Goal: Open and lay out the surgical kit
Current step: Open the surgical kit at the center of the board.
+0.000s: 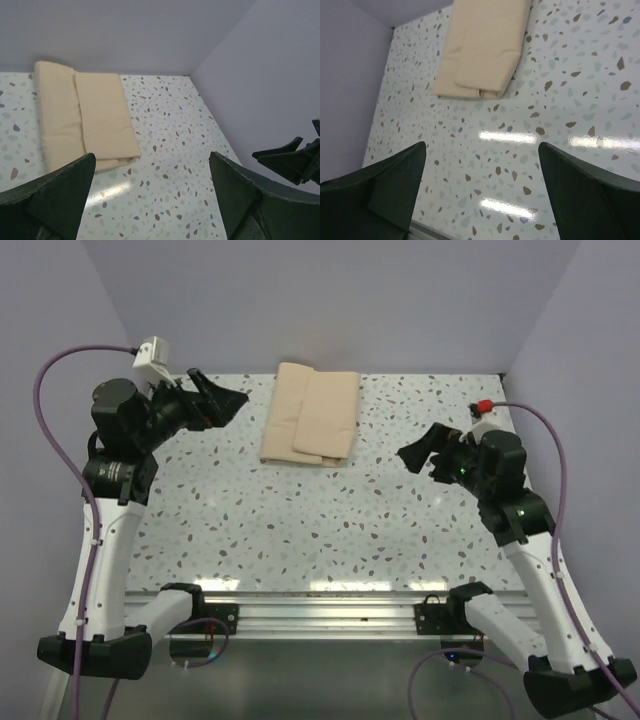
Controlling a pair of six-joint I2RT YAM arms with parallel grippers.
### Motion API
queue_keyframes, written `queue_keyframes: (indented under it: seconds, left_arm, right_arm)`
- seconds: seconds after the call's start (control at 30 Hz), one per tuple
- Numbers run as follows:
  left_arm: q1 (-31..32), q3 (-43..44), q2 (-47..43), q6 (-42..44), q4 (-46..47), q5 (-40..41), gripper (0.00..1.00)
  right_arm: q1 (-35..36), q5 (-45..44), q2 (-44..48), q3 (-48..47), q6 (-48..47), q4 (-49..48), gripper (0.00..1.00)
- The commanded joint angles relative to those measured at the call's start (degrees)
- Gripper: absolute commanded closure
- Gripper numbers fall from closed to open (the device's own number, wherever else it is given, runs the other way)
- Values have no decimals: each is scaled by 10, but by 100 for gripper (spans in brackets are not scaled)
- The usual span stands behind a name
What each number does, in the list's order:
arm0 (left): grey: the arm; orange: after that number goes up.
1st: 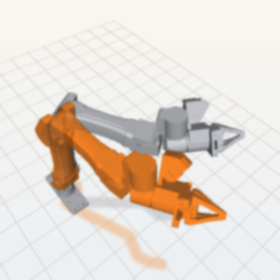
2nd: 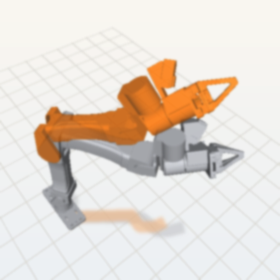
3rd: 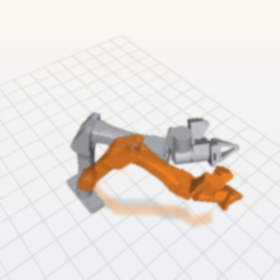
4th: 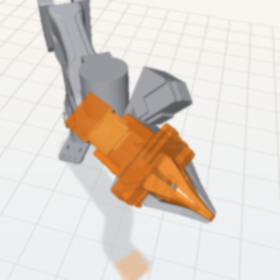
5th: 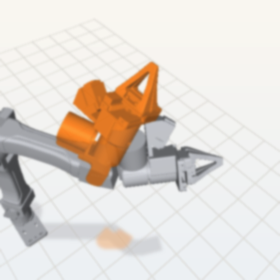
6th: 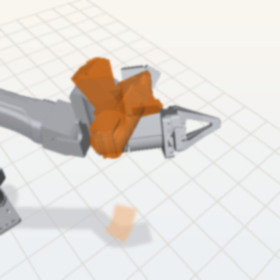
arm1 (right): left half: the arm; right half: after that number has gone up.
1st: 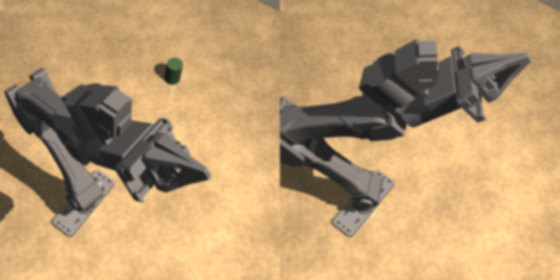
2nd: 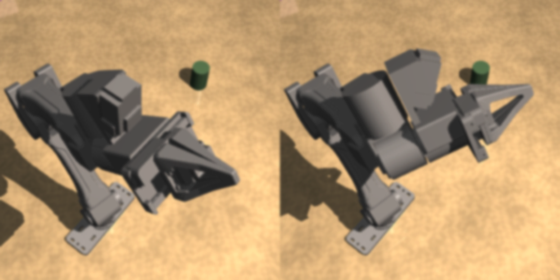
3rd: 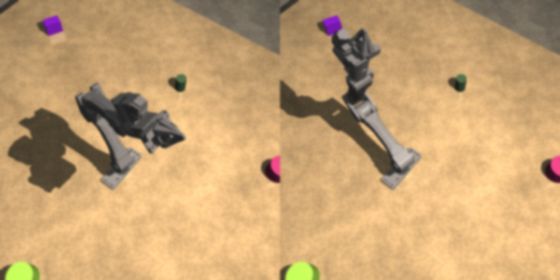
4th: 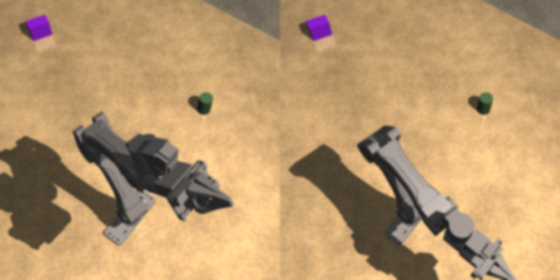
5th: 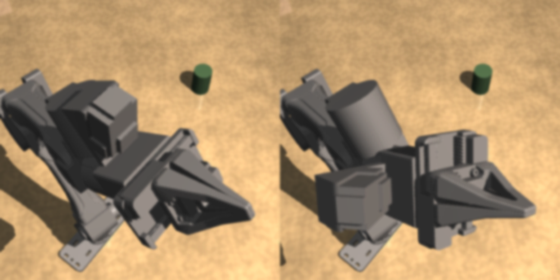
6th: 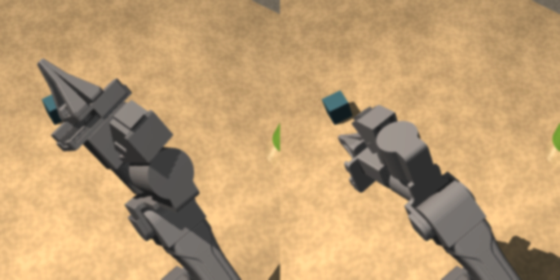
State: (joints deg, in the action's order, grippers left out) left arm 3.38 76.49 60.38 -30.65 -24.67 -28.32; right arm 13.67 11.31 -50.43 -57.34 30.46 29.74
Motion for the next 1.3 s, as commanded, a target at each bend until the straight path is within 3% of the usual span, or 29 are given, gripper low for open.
queue_keyframes:
  seconds: [0.0,0.07,0.17,0.27,0.3,0.4,0.53,0.67,0.7,0.77,0.8,0.9,1.03,1.27]
  left_arm:
    - [-3,41,-32,-53,50,-21,0]
    - [-3,-72,-61,-99,133,-41,0]
    - [-2,-155,-68,-183,193,-100,0]
    - [13,-153,-98,-138,95,3,0]
    - [12,-147,-108,-103,55,72,0]
    - [12,-113,-106,-41,-57,125,0]
    - [16,-108,-109,-3,-113,154,1]
    - [19,-150,-140,-48,-138,179,1]
    - [19,-164,-141,-55,-130,168,1]
    - [22,-190,-150,-77,-123,131,4]
    - [26,-188,-146,-80,-130,126,4]
    - [36,-164,-142,-61,-163,115,6]
    - [40,-102,-142,-27,-233,171,5]
    - [40,-76,-143,3,-287,201,5]
  right_arm:
    - [14,-169,50,-12,60,111,2]
    - [13,-96,53,56,48,36,2]
    - [15,-46,10,52,87,35,2]
    - [45,-107,-53,-29,32,67,2]
    - [55,-114,-69,-67,18,67,2]
    - [84,-135,-174,-143,-7,93,2]
    - [187,-248,-339,-360,-48,165,4]
    - [260,-284,-565,-614,-64,282,7]
    - [266,-285,-605,-615,-69,299,7]
    - [285,-295,-669,-731,-79,344,7]
    - [290,-296,-727,-794,-80,353,7]
    - [304,-290,-791,-867,-81,358,7]
    - [306,-287,-846,-858,-73,311,7]
    - [305,-275,-922,-870,-78,224,7]
